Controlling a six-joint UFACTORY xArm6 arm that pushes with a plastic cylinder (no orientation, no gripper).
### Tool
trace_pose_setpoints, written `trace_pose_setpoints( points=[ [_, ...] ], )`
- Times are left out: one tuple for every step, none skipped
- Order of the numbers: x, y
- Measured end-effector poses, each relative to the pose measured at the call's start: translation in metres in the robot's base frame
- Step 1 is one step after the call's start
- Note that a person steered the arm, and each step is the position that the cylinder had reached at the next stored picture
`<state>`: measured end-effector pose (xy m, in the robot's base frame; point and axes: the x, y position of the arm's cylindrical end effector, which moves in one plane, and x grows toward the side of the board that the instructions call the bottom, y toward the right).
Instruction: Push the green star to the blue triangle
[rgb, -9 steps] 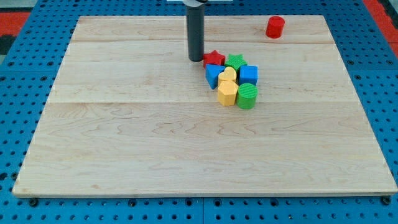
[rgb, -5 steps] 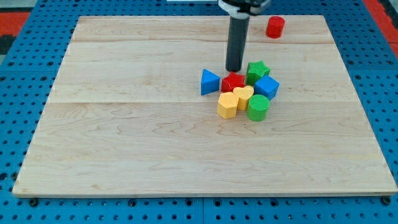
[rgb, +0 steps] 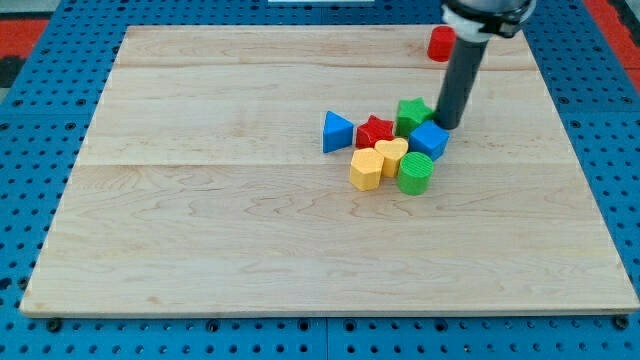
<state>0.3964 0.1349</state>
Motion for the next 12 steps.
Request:
trace_pose_setpoints(
  points=[
    [0.022, -0.006],
    [0.0, -0.008],
    [-0.06, -0.008],
    [-0.063, -0.024],
    [-0.027, -0.039],
    [-0.003, -0.052],
    [0.003, -0.053],
    [-0.033, -0.055],
    [-0.031, -0.095],
    [-0.031, -0.118],
    [-0.017, -0.128],
    [0.009, -0.129]
  ],
)
